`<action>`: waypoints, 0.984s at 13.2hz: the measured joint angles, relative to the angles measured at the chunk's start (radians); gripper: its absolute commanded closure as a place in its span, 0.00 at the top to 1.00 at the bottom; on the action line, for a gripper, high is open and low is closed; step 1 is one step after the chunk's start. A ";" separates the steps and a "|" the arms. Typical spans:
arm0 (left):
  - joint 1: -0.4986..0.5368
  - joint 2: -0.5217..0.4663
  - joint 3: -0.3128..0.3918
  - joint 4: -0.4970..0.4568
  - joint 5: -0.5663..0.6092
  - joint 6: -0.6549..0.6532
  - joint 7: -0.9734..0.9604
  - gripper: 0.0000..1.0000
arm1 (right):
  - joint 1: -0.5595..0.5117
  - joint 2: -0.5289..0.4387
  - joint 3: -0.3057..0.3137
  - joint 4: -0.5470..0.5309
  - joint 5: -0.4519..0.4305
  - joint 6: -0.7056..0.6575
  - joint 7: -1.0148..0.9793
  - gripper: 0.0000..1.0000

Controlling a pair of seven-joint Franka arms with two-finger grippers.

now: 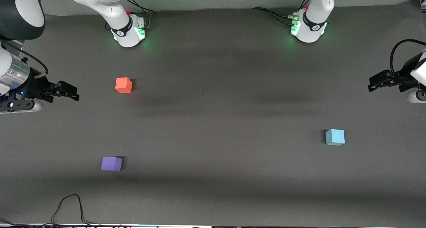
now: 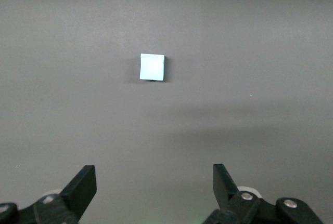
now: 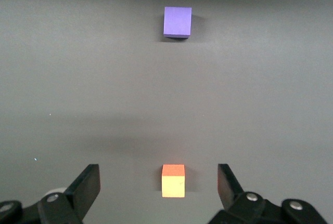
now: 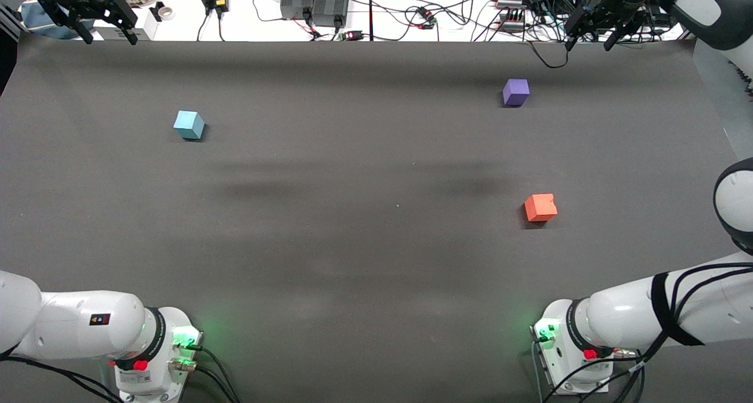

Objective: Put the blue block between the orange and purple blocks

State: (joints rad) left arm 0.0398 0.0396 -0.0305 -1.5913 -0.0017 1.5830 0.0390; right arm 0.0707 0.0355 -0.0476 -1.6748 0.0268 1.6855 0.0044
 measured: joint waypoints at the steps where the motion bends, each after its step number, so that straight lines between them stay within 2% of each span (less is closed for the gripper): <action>1: 0.000 0.000 0.000 0.000 0.000 0.000 0.000 1.00 | 0.000 0.000 0.000 0.000 0.000 0.000 0.000 1.00; 9: 0.002 -0.003 0.008 -0.026 0.001 -0.004 0.044 1.00 | 0.000 0.000 0.000 0.000 0.000 0.003 0.000 1.00; 13: 0.003 -0.030 0.017 -0.111 0.001 0.061 0.053 1.00 | 0.000 0.000 0.000 0.000 0.000 0.003 0.000 1.00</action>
State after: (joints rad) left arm 0.0426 0.0093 -0.0138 -1.7019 -0.0003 1.6437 0.0923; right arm 0.0707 0.0355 -0.0476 -1.6748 0.0268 1.6885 0.0043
